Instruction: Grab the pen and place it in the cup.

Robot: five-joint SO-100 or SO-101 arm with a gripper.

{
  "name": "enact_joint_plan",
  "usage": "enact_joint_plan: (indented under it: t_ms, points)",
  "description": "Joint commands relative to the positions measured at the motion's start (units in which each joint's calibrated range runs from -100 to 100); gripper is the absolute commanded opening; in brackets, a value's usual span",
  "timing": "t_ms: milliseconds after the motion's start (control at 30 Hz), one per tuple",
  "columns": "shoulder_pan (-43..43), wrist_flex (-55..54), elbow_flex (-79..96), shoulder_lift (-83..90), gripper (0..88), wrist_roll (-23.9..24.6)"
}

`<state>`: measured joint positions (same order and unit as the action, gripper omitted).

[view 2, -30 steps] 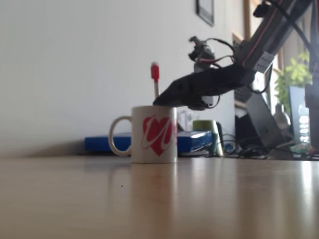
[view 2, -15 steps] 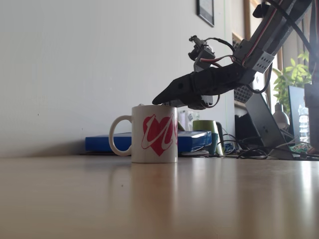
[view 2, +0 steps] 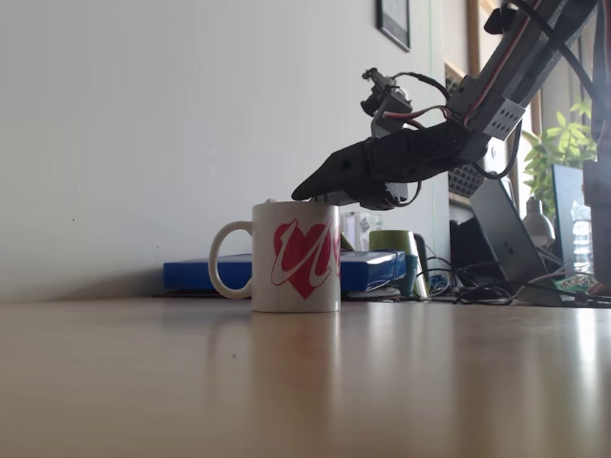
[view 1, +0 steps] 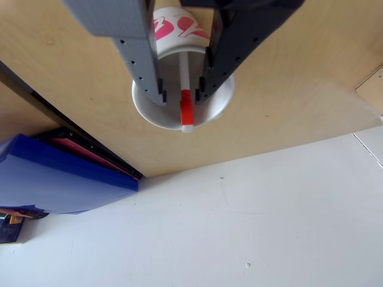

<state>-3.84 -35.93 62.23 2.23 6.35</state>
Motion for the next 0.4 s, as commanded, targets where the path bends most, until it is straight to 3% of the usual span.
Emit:
enact_joint_plan:
  t_ms: [0,367]
  points:
    - [0.1,-0.4,-0.6,0.1,13.8,0.2]
    - [0.0,-0.8,0.6,0.1,14.2,0.1]
